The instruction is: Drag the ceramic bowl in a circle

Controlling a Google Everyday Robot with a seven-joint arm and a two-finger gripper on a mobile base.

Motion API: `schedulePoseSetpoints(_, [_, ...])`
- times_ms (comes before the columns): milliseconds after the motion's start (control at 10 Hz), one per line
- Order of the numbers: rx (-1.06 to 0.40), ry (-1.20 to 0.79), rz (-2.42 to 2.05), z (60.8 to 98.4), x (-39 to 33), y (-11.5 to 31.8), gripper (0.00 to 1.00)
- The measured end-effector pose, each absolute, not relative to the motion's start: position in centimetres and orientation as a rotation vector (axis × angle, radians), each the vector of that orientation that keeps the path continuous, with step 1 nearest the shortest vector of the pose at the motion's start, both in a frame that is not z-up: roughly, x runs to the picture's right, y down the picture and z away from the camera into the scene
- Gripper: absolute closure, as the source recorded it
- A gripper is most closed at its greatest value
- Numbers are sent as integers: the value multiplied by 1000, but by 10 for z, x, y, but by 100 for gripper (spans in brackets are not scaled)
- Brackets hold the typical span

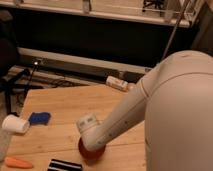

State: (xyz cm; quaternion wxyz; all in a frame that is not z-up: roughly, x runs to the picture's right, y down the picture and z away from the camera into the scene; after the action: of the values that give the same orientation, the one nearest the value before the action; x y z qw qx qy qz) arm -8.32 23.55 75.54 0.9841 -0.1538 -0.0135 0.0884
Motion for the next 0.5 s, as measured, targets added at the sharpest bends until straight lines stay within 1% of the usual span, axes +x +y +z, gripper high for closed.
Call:
schedulePoseSetpoints(300, [-343, -105, 108, 746, -145, 256, 100])
schedulePoseSetpoints(500, [-358, -148, 92, 746, -183, 255, 100])
